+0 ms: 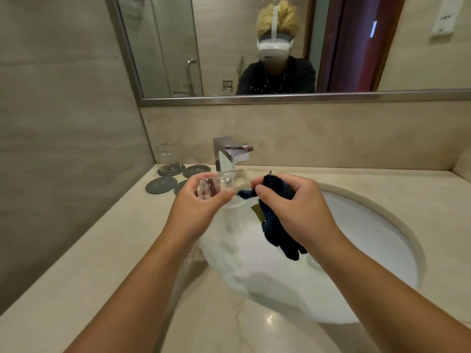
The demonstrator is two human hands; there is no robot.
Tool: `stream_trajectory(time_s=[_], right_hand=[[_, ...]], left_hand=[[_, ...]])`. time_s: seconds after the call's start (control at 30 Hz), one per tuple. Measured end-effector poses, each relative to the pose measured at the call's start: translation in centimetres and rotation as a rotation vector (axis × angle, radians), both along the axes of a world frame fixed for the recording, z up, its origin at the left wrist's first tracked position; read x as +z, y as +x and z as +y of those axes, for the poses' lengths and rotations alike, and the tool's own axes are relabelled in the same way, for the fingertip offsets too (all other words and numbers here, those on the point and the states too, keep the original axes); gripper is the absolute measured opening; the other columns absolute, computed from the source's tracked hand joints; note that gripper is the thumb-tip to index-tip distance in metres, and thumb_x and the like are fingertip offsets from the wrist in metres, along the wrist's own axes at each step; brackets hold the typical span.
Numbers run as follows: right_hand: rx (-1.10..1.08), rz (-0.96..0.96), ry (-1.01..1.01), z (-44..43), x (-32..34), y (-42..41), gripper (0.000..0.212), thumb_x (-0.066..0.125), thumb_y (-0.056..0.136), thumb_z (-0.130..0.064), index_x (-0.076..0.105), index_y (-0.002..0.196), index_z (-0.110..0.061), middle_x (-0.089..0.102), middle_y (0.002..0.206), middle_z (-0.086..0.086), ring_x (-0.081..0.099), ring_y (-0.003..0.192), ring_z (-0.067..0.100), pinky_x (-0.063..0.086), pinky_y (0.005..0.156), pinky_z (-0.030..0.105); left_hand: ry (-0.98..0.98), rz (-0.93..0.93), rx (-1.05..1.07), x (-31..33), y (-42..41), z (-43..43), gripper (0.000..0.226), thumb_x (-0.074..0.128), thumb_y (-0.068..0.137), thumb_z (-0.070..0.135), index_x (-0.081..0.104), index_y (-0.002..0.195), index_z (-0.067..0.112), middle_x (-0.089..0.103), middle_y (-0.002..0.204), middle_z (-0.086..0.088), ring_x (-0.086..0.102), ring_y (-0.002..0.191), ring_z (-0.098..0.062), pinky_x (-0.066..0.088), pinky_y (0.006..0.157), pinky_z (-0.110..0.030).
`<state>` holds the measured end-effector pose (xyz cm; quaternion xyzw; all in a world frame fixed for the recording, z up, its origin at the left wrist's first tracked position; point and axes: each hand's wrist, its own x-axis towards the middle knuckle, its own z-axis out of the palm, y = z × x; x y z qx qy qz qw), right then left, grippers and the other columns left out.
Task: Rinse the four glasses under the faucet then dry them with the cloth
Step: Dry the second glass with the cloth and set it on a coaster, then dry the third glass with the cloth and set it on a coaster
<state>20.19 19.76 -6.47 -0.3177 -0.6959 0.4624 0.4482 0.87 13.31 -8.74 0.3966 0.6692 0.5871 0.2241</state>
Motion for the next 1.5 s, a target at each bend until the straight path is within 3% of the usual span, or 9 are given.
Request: stream_trajectory(time_s=[0.13,0.27,0.4,0.47,0.57,0.97,1.1,1.27,1.5], right_hand=[[0.055,-0.072,0.012,-0.5,0.2,-2.4,0.012,0.07,0.098,-0.026,0.08,0.09,-0.027,0.067,0.067,0.008,0.06,0.054,0.028,0.05,0.047,0.034],[0.066,-0.175,0.015,-0.5,0.1,-4.1,0.014,0.067,0.1,-0.028,0.078,0.091,-0.029,0.064,0.062,0.012,0.052,0.04,0.034,0.044,0.033,0.04],[0.089,-0.218,0.06,-0.2,-0.7,-5.9,0.015,0.067,0.099,-0.027,0.076,0.089,-0.023,0.065,0.066,0.017,0.054,0.043,0.04,0.043,0.03,0.04],[0.093,-0.243,0.116,0.3,-0.9,-6.7,0.016,0.068,0.1,-0.024,0.075,0.088,-0.016,0.062,0.066,0.01,0.048,0.04,0.015,0.039,0.034,0.026],[0.099,-0.249,0.121,1.2,-1.2,-7.8,0.019,0.068,0.101,-0.02,0.075,0.089,-0.008,0.057,0.057,0.0,0.051,0.043,0.005,0.037,0.039,0.014],[0.077,-0.237,0.125,4.5,-6.9,-10.6,0.01,0.072,0.099,-0.027,0.081,0.095,-0.024,0.067,0.07,-0.015,0.061,0.064,0.001,0.043,0.048,0.011],[0.119,-0.222,0.188,4.2,-8.9,-10.9,0.01,0.075,0.096,-0.026,0.082,0.102,-0.028,0.077,0.095,-0.014,0.071,0.089,0.008,0.06,0.082,0.036],[0.137,-0.207,0.178,4.7,-9.4,-10.5,0.01,0.074,0.095,-0.026,0.081,0.1,-0.029,0.075,0.093,-0.015,0.07,0.087,0.01,0.059,0.08,0.039],[0.096,-0.191,0.164,5.5,-9.7,-10.3,0.008,0.075,0.095,-0.024,0.081,0.097,-0.028,0.075,0.088,-0.015,0.069,0.084,0.009,0.058,0.078,0.037]], left_hand=[[-0.013,0.043,0.131,0.3,-3.1,-0.4,0.077,0.094,0.07,0.058,0.055,0.133,0.035,0.071,0.132,0.002,0.07,0.115,-0.017,0.057,0.094,-0.035],[-0.055,0.149,0.201,1.4,-6.2,0.2,0.062,0.093,0.078,0.049,0.056,0.123,0.03,0.071,0.118,0.006,0.07,0.102,-0.008,0.048,0.075,-0.021],[-0.069,0.226,0.204,1.7,-8.9,2.0,0.062,0.091,0.08,0.051,0.058,0.13,0.035,0.069,0.13,0.006,0.069,0.116,-0.015,0.057,0.099,-0.038],[-0.072,0.26,0.205,1.6,-10.0,3.3,0.068,0.09,0.083,0.049,0.058,0.14,0.031,0.066,0.139,0.004,0.066,0.123,-0.018,0.058,0.104,-0.044],[-0.078,0.358,0.202,1.8,-11.6,5.6,0.075,0.087,0.088,0.044,0.054,0.153,0.024,0.06,0.154,0.0,0.057,0.14,-0.019,0.052,0.113,-0.042],[-0.203,0.55,0.167,2.2,-15.6,12.7,0.075,0.085,0.092,0.034,0.051,0.156,0.018,0.06,0.152,-0.007,0.062,0.133,-0.024,0.053,0.113,-0.045],[-0.233,0.604,0.169,2.1,-15.8,13.9,0.072,0.084,0.093,0.035,0.051,0.156,0.019,0.059,0.154,-0.005,0.06,0.135,-0.023,0.052,0.114,-0.04],[-0.281,0.681,0.171,1.9,-15.8,15.0,0.072,0.082,0.094,0.037,0.051,0.156,0.019,0.058,0.154,-0.003,0.063,0.13,-0.023,0.047,0.095,-0.025],[-0.312,0.718,0.156,1.6,-15.9,15.1,0.072,0.082,0.093,0.04,0.053,0.155,0.019,0.061,0.153,-0.003,0.065,0.128,-0.025,0.05,0.099,-0.032]])
